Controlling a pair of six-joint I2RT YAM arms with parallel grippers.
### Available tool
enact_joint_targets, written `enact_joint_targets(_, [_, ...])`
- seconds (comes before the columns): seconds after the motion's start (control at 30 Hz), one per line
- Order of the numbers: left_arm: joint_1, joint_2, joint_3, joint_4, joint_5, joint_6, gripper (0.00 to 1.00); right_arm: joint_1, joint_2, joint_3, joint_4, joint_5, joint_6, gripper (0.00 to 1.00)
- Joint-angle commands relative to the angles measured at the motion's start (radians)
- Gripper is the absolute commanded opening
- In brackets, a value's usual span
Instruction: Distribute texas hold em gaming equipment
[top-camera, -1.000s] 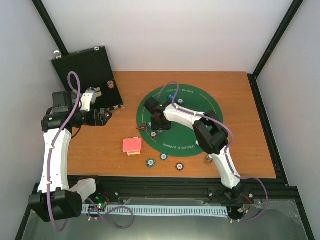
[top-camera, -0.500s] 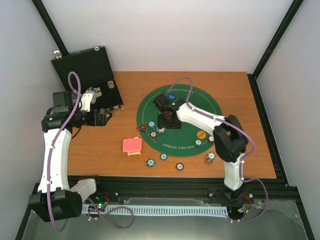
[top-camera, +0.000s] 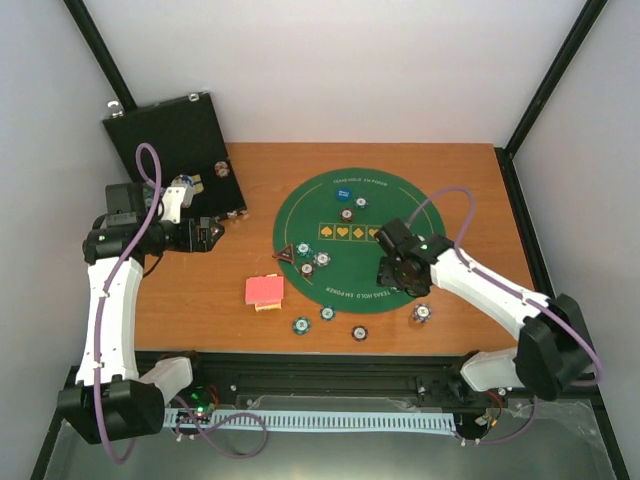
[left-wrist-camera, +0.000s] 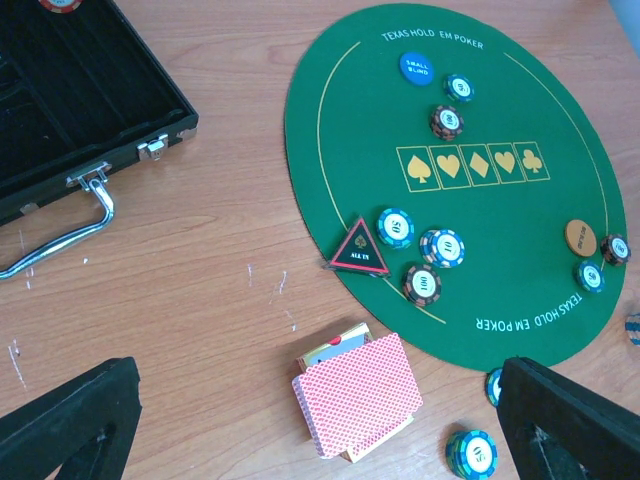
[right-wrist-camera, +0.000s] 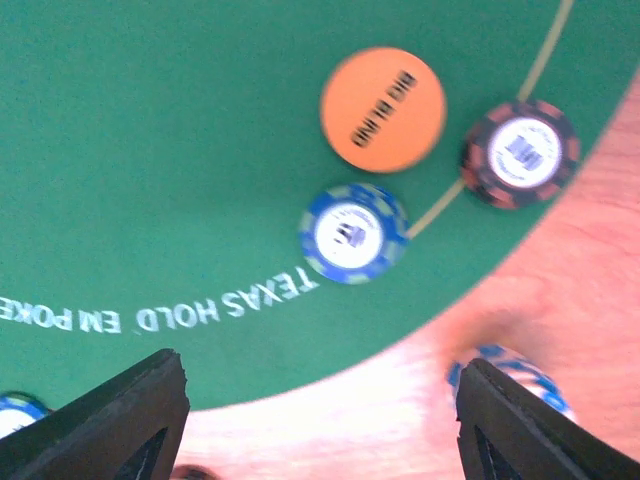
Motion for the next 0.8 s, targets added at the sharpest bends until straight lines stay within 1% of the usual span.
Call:
enact_joint_targets(0.0, [0.006,-0.011,0.005,0.011,0.020,0.003,1.00,-0.033,-0.102,-0.084,-0.032,0.034,0.081,0.72])
enact_joint_targets(0.23, [0.006,-0.009,0.005,0.010,0.019,0.005,1.00,-0.094,-0.141,-0.120,-0.075,0.061,0.104,0.72])
enact_joint_targets(0.43, [0.006,-0.008,0.010,0.009,0.017,0.008,1.00,-0.163,-0.184,-0.221,-0.034,0.007,0.100,0.72])
enact_joint_targets(0.77, [0.006,-0.010,0.009,0.009,0.018,0.007,1.00,-0.170,-0.159,-0.307,0.034,-0.033,0.115,0.72])
